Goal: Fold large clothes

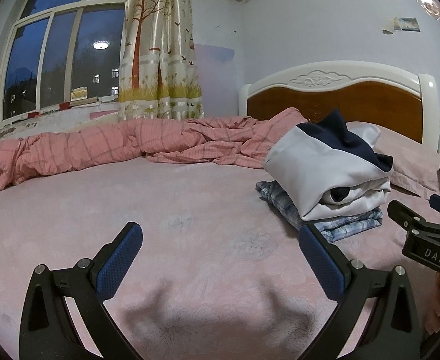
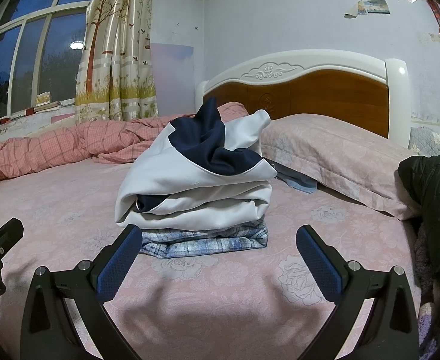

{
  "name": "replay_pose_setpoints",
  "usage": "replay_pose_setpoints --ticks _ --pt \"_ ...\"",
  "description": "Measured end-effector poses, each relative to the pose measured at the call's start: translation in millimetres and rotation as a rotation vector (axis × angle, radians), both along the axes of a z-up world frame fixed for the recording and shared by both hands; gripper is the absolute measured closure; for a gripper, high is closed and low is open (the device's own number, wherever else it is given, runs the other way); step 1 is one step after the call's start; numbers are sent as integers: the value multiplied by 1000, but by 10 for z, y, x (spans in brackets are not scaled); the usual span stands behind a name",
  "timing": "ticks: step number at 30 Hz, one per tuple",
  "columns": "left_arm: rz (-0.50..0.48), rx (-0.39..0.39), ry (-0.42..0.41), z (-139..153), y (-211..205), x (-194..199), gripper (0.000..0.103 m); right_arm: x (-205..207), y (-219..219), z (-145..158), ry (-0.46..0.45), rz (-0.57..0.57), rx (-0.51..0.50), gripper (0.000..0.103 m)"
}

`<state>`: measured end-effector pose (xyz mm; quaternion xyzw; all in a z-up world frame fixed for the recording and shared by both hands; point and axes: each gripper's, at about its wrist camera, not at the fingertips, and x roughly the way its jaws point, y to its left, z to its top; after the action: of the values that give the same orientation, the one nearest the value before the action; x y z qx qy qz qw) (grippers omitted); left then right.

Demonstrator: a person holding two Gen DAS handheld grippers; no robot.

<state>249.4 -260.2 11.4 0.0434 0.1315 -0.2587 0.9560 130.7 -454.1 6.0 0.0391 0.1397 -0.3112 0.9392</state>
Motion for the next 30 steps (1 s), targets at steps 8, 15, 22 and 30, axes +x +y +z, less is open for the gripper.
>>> replay_pose_setpoints --ticks 8,15,22,30 --pt "1 0 0 4 0 13 0 5 2 -8 1 0 0 0" --pt "1 -6 10 2 7 16 0 4 7 -6 3 0 -2 0" --pt "1 -5 9 3 9 19 0 13 6 -17 6 1 -2 0" --pt "1 -4 8 4 8 17 0 12 8 -18 8 1 -3 0"
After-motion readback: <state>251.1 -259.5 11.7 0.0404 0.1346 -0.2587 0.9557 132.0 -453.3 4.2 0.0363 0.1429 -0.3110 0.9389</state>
